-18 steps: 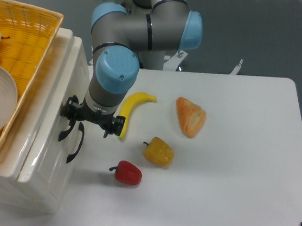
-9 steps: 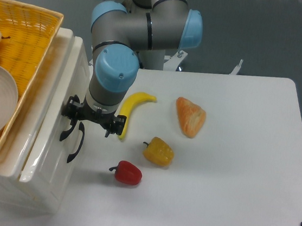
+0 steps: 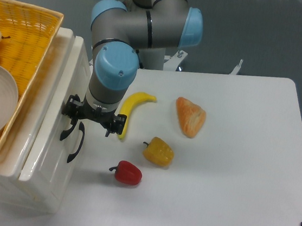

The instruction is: Slide open the top white drawer

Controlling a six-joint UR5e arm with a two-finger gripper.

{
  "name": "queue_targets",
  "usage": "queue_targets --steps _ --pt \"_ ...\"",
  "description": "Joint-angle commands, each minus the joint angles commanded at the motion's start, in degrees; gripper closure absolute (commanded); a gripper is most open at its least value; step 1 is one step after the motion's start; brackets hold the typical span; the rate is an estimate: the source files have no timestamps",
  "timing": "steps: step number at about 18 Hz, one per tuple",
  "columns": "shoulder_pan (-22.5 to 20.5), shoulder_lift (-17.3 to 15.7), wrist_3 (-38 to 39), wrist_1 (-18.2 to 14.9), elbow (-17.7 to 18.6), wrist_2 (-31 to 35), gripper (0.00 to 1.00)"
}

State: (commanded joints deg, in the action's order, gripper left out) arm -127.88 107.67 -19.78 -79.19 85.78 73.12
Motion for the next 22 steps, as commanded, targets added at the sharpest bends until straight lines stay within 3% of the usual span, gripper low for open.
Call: queue_targets --steps 22 --pt "-1.6 0.2 -1.9 0.0 0.0 1.1 0.0"
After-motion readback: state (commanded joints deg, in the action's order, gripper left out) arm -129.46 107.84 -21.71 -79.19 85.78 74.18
